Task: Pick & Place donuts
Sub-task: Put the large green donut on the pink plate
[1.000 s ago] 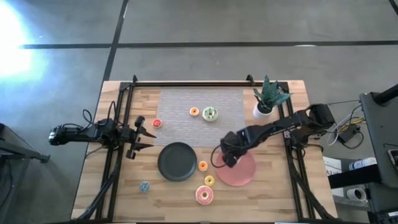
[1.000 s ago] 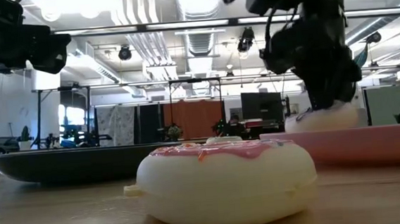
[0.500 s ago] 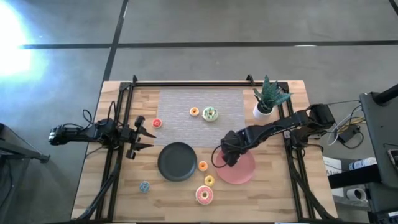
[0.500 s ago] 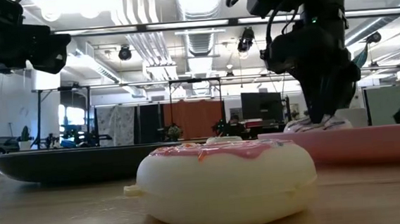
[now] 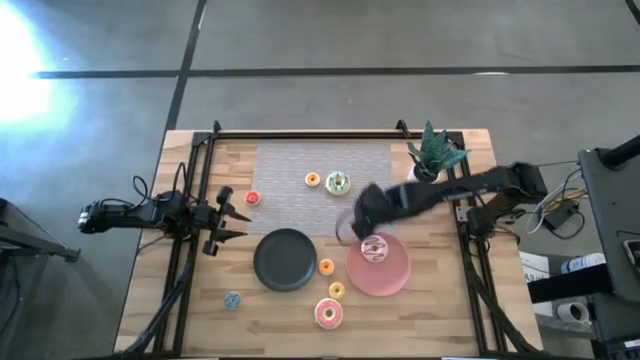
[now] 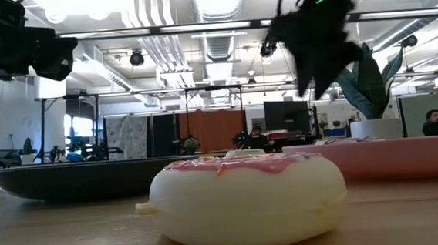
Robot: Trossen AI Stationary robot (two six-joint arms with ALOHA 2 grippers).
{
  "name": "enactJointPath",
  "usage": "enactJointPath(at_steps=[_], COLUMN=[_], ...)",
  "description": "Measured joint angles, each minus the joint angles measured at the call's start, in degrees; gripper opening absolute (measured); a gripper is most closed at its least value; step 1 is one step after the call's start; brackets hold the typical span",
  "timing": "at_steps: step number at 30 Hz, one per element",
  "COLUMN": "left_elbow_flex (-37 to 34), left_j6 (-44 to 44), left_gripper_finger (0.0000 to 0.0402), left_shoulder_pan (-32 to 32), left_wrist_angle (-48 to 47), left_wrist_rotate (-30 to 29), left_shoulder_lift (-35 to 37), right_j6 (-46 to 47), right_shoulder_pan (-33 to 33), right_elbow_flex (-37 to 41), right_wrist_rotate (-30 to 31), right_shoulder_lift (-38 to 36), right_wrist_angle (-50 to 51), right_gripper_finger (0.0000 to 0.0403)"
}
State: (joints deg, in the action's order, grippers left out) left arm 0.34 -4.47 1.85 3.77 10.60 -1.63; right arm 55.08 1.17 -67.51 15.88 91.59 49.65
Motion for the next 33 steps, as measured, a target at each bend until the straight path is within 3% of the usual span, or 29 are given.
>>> enactJointPath(at_steps=[5, 11, 18, 25, 33], left_elbow_flex=[0.00, 0.00, 0.00, 0.00, 0.00], left_j6=[0.01, 0.01, 0.00, 0.00, 0.02], left_gripper_finger=[0.0144, 0.0144, 0.0144, 0.0144, 0.0144], left_shoulder_pan=[0.00, 0.00, 0.00, 0.00, 0.00], left_wrist_angle=[0.02, 0.04, 0.04, 0.02, 0.03], left_wrist_rotate=[0.00, -0.01, -0.01, 0.01, -0.01], left_shoulder_lift=[-0.04, -0.11, -0.12, -0.13, -0.15], right_j6=[0.51, -2.14, -6.54, -8.98, -11.70], right_shoulder_pan=[-13.04, -20.38, -22.08, -22.28, -22.67], right_elbow_flex=[-0.28, -3.23, -6.79, -13.56, -17.09], right_wrist_rotate=[-6.61, -9.05, -13.13, -11.87, -9.85], right_shoulder_lift=[5.16, 9.51, 16.33, 24.31, 26.32], right_wrist_angle=[-10.79, -12.23, -16.48, -12.04, -9.10], right_gripper_finger=[0.0214, 0.0215, 0.0215, 0.0215, 0.0214])
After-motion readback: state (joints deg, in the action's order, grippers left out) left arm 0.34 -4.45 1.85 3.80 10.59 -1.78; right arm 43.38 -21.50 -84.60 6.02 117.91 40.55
